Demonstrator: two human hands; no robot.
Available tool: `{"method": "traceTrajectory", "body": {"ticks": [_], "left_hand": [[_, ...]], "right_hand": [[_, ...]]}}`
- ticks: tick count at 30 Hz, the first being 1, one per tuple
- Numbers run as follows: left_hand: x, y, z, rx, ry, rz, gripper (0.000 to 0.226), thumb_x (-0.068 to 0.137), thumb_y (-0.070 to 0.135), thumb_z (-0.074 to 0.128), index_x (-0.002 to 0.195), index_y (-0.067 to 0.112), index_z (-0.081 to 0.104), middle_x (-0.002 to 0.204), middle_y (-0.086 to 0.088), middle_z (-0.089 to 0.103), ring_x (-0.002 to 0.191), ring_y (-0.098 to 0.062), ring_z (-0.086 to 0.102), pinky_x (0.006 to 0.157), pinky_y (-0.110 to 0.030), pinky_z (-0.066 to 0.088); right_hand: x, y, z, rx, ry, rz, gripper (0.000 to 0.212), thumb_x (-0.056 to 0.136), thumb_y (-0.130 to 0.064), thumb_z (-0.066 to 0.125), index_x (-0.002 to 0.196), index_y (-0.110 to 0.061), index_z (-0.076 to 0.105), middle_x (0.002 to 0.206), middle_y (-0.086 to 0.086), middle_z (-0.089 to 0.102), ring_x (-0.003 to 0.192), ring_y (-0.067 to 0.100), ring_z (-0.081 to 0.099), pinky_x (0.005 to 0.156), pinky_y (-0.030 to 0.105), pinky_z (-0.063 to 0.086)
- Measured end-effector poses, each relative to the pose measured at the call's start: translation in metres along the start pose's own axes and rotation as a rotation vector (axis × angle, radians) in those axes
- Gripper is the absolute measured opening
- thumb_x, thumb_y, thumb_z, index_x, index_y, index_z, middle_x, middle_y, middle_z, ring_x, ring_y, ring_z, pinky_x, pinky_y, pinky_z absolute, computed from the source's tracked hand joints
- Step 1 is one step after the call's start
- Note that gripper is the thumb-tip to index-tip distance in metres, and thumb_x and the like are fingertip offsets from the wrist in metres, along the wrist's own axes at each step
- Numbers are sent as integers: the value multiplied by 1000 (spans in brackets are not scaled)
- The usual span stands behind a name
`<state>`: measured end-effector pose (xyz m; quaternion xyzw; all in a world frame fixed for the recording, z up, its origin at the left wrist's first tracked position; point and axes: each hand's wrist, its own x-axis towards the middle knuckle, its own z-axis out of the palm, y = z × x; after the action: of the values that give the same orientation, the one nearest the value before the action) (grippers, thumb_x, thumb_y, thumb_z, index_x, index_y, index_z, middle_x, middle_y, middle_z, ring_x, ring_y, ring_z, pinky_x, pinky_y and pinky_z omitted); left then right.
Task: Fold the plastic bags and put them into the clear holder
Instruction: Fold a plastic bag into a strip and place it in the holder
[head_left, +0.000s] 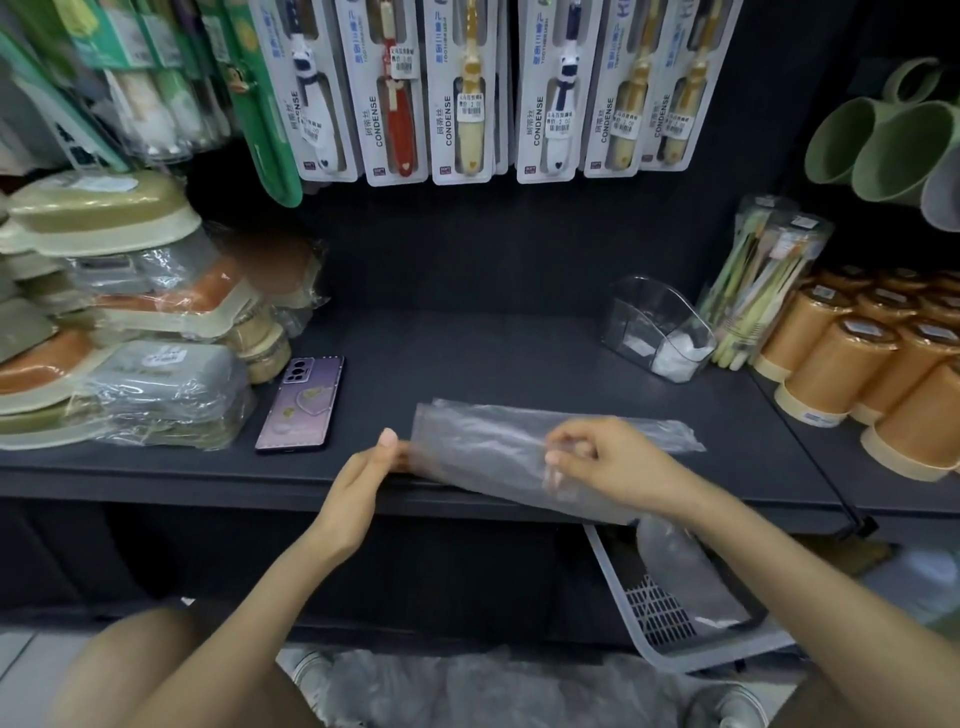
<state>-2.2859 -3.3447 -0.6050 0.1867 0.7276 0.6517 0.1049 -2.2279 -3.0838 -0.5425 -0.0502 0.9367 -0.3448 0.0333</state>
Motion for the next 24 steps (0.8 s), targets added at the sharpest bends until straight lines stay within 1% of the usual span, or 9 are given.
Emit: {"method": "traceTrajectory", "body": {"ticks": [3, 5, 6, 11, 15, 17, 19, 21, 24], "left_hand": [[6, 3, 5, 116, 76, -3, 37, 94, 49, 48, 97, 18, 69, 89, 10, 73, 90, -3, 66, 85, -19, 44], [14, 2, 9, 242, 151, -46, 9, 96, 34, 54, 99, 27, 61, 78, 20, 70, 78, 6, 63, 75, -16, 42], [18, 2, 12, 300, 187, -57, 5, 96, 32, 55, 99, 31, 58, 73, 20, 69, 75, 5, 62, 72, -17, 42], [37, -7, 16, 595, 285, -66, 32, 96, 31, 56, 125, 21, 50, 68, 2, 68, 70, -12, 62, 62, -25, 41], [41, -12, 18, 757, 270, -30, 42, 96, 30, 54, 134, 17, 44, 64, 6, 64, 66, -14, 59, 55, -22, 33], [44, -11, 17, 843, 271, -10, 36, 95, 30, 55, 128, 14, 51, 60, 8, 57, 62, -16, 56, 55, -26, 32], [46, -13, 14, 992, 347, 113, 29, 93, 31, 53, 110, 10, 63, 64, 3, 58, 61, -22, 57, 58, -30, 38], [48, -15, 13, 1159, 400, 241, 34, 87, 33, 45, 93, 9, 69, 73, -5, 60, 63, -27, 57, 63, -36, 44], [54, -15, 20, 1142, 280, 366, 35, 87, 30, 42, 87, 11, 72, 86, -5, 62, 73, -27, 59, 72, -38, 47]], "right_hand": [[28, -3, -16, -47, -36, 56, 12, 91, -25, 63, 82, -19, 60, 70, -15, 57, 63, -6, 53, 61, 11, 38], [47, -2, -22, -50, -90, 94, 14, 88, -25, 67, 77, -17, 62, 68, -12, 61, 63, 0, 55, 65, 21, 43], [57, 0, -23, -73, -119, 104, 14, 87, -24, 69, 78, -15, 64, 67, -11, 61, 63, 1, 55, 65, 24, 44], [94, 11, -15, -188, -191, 137, 14, 83, -17, 68, 71, -22, 66, 77, -8, 66, 81, 12, 62, 83, 36, 52], [106, 20, -3, -286, -233, 162, 9, 85, -19, 63, 80, -20, 71, 86, -4, 70, 87, 16, 64, 78, 31, 51], [108, 23, 1, -320, -234, 164, 10, 86, -20, 61, 80, -22, 69, 87, -5, 69, 84, 14, 63, 71, 27, 48], [110, 24, 2, -334, -230, 168, 10, 86, -22, 61, 80, -23, 69, 89, -5, 70, 85, 14, 63, 70, 26, 47], [111, 25, 1, -337, -231, 172, 10, 86, -23, 61, 84, -21, 71, 91, -6, 71, 87, 13, 64, 70, 26, 46], [114, 26, 1, -323, -231, 187, 14, 87, -24, 61, 89, -18, 73, 93, -5, 71, 88, 14, 64, 72, 27, 48]]}}
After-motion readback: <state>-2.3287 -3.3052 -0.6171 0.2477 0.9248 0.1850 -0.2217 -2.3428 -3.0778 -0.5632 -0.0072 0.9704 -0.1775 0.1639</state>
